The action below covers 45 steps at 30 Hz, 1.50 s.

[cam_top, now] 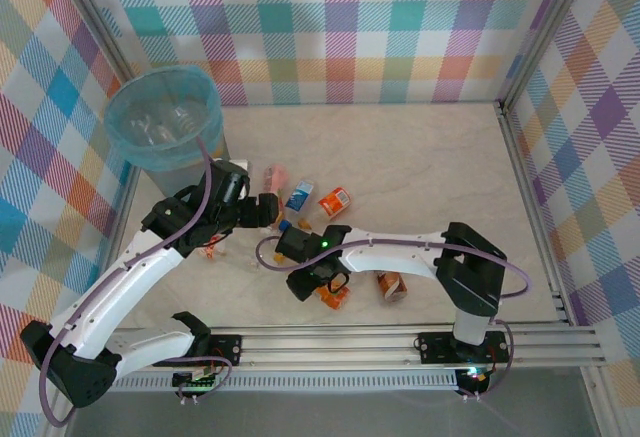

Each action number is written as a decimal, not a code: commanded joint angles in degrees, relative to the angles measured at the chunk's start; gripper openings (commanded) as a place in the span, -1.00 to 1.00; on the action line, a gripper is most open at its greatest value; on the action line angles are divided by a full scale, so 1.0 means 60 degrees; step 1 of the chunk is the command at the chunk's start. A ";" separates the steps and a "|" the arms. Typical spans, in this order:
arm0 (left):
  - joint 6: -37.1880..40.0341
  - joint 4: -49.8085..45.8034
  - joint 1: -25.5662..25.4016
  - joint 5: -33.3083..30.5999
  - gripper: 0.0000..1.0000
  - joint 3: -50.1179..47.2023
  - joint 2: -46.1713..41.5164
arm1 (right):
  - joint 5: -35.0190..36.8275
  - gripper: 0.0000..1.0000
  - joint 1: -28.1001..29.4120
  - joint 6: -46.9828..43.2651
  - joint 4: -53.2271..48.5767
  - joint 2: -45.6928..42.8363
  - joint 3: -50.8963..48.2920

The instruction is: Put the plastic bottles in the bin

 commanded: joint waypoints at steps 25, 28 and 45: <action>-0.0072 0.0248 -0.0087 0.0035 0.78 0.1598 -0.1050 | -0.0443 0.16 0.0140 -0.0579 0.0236 -0.3230 -0.0480; -0.0379 0.0822 -0.0087 0.1463 0.78 0.1716 -0.0960 | -0.0183 0.15 0.0028 -0.0803 0.0856 -0.4323 -0.0769; -0.1617 0.2497 -0.0087 0.5458 0.25 0.1597 -0.0307 | 0.0212 0.16 -0.0457 -0.1622 0.2997 -0.6294 -0.1270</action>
